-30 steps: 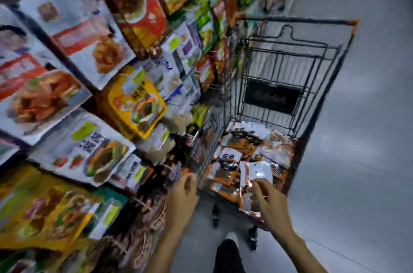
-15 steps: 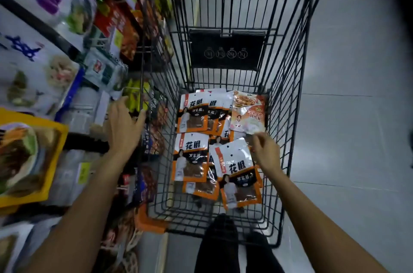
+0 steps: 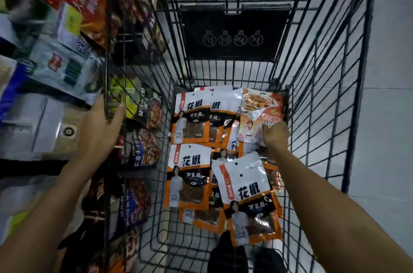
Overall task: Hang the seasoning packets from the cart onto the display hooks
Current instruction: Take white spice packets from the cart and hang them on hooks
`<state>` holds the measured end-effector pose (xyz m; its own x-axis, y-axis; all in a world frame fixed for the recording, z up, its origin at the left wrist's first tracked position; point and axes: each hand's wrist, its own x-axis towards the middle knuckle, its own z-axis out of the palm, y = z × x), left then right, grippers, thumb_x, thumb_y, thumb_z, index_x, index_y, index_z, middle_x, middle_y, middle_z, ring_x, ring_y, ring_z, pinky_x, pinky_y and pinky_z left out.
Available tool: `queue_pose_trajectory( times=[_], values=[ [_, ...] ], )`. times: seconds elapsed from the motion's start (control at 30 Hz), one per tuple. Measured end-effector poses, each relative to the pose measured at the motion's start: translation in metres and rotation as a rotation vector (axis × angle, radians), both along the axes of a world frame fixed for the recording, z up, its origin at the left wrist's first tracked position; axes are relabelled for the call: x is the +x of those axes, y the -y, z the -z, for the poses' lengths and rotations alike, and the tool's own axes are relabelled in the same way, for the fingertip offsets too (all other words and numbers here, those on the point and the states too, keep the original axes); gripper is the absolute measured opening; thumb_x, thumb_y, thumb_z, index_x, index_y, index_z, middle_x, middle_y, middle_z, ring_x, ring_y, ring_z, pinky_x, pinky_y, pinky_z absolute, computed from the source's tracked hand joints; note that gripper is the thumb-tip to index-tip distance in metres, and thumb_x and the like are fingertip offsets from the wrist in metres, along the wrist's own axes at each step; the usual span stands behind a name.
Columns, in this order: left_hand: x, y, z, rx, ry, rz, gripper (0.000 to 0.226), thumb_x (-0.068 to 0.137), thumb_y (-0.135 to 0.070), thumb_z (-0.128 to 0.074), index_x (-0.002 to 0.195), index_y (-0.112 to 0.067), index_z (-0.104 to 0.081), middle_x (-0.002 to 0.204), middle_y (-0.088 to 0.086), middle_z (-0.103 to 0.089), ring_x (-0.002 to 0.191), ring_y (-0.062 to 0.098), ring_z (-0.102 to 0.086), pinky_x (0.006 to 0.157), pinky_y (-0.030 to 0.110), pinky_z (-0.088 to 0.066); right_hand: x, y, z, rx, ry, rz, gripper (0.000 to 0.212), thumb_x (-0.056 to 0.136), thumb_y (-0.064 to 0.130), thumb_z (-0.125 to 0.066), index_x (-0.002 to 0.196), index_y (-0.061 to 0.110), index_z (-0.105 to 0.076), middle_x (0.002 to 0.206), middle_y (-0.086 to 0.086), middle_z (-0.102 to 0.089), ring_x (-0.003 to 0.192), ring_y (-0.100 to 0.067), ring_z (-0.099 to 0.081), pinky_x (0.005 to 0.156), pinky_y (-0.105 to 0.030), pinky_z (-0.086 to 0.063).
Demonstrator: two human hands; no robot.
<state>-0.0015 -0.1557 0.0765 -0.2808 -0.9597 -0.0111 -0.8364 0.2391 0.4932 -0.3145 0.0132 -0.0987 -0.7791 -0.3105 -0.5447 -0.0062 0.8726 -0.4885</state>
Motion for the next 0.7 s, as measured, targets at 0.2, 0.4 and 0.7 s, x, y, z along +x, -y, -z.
queue_pose_trajectory(
  times=[0.2, 0.4, 0.7],
  values=[
    [-0.003, -0.002, -0.002, -0.047, -0.064, 0.029, 0.021, 0.098, -0.024, -0.052, 0.112, -0.009, -0.054, 0.082, -0.005, -0.054, 0.066, -0.013, -0.048, 0.058, 0.012, -0.033, 0.003, 0.002, 0.021, 0.132, 0.008, -0.047, 0.081, 0.091, 0.042, -0.060, 0.141, -0.011, -0.024, 0.144, -0.029, -0.036, 0.134, -0.040, -0.036, 0.108, -0.045, -0.033],
    [-0.001, -0.002, -0.003, -0.060, -0.048, 0.037, 0.019, 0.098, -0.024, -0.051, 0.105, -0.007, -0.055, 0.079, -0.003, -0.055, 0.060, -0.005, -0.046, 0.051, 0.010, -0.030, 0.005, 0.010, 0.030, 0.196, 0.027, 0.022, 0.093, 0.082, 0.048, -0.070, 0.142, -0.005, -0.023, 0.146, -0.027, -0.032, 0.136, -0.040, -0.031, 0.108, -0.048, -0.033],
    [0.000, -0.003, -0.008, -0.043, -0.074, 0.087, 0.019, 0.100, -0.022, -0.046, 0.106, -0.006, -0.053, 0.071, 0.000, -0.053, 0.059, 0.015, -0.048, 0.053, 0.026, -0.035, -0.004, 0.012, 0.017, -0.022, 0.150, 0.240, 0.064, 0.070, 0.020, -0.085, 0.123, 0.000, -0.055, 0.125, -0.020, -0.061, 0.113, -0.036, -0.060, 0.097, -0.050, -0.050]
  ],
)
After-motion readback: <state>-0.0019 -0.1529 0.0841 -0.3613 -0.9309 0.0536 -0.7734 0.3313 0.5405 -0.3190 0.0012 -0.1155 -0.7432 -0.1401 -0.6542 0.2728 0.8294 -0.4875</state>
